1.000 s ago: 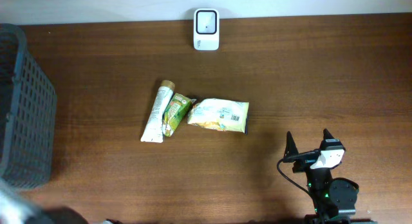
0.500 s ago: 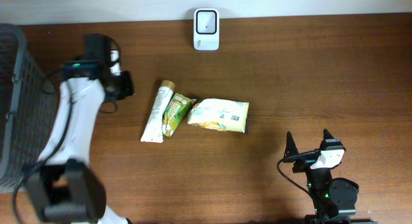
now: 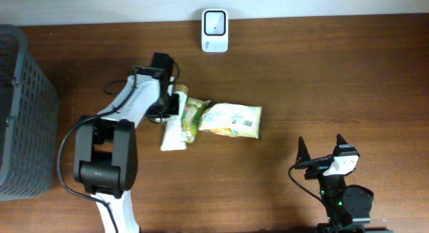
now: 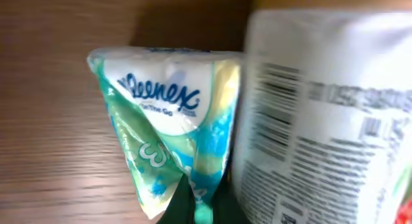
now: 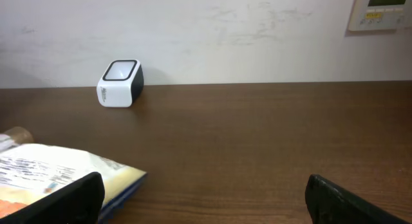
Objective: Scan the item barcode
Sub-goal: 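Place the teal packet on the table and raise the left arm away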
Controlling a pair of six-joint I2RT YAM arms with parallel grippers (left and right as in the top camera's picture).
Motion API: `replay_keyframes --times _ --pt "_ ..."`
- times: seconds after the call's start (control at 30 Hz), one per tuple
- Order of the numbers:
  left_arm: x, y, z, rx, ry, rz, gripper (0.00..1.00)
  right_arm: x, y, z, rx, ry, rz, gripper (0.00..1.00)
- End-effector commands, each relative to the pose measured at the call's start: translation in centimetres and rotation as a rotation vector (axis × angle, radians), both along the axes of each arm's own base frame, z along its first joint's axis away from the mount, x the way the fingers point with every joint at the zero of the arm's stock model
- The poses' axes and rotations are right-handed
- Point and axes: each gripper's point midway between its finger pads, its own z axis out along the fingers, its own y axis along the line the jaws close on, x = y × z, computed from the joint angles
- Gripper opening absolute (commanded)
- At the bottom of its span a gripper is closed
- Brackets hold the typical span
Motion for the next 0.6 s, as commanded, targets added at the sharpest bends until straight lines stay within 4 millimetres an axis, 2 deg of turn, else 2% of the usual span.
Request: replay_keyframes --times 0.0,0.07,0.13,0.2,0.27,0.33,0.4,0.47,0.5,0.57 --pt "-2.3 -5.0 -0.9 -0.133 0.082 -0.069 0.00 0.0 -0.3 -0.3 0.001 0.003 -0.016 0.98" --pt "-2.5 -5.1 -0.7 -0.137 0.092 -0.068 0.00 0.0 -0.3 -0.3 0.001 0.003 -0.016 0.99" --pt "-2.1 -4.6 -0.2 -0.136 0.093 -0.053 0.07 0.0 -0.3 -0.3 0.001 0.003 -0.016 0.99" --pt "-1.2 -3.7 0.9 -0.133 0.081 -0.028 0.17 0.0 -0.3 -0.3 0.001 0.003 -0.016 0.99" --pt "-0.3 -2.9 2.1 -0.129 0.067 -0.011 0.33 0.0 -0.3 -0.3 0.001 0.003 -0.016 0.99" --pt "1.1 -0.7 4.5 -0.053 0.030 0.018 0.40 0.0 -0.3 -0.3 0.001 0.003 -0.016 0.99" --pt "3.0 1.0 8.2 -0.016 -0.031 0.044 0.47 0.0 -0.4 -0.3 0.000 0.003 -0.018 0.99" --pt "4.0 1.6 11.0 -0.023 -0.069 0.017 0.56 0.0 -1.1 -0.3 -0.002 0.003 -0.063 0.99" --pt "4.6 2.0 13.0 -0.032 -0.101 -0.006 0.60 0.0 -1.2 -0.3 -0.003 0.003 -0.064 0.99" --pt "5.1 2.9 15.6 -0.043 -0.136 -0.023 0.69 0.0 -1.2 -0.3 -0.003 0.003 -0.064 0.99"
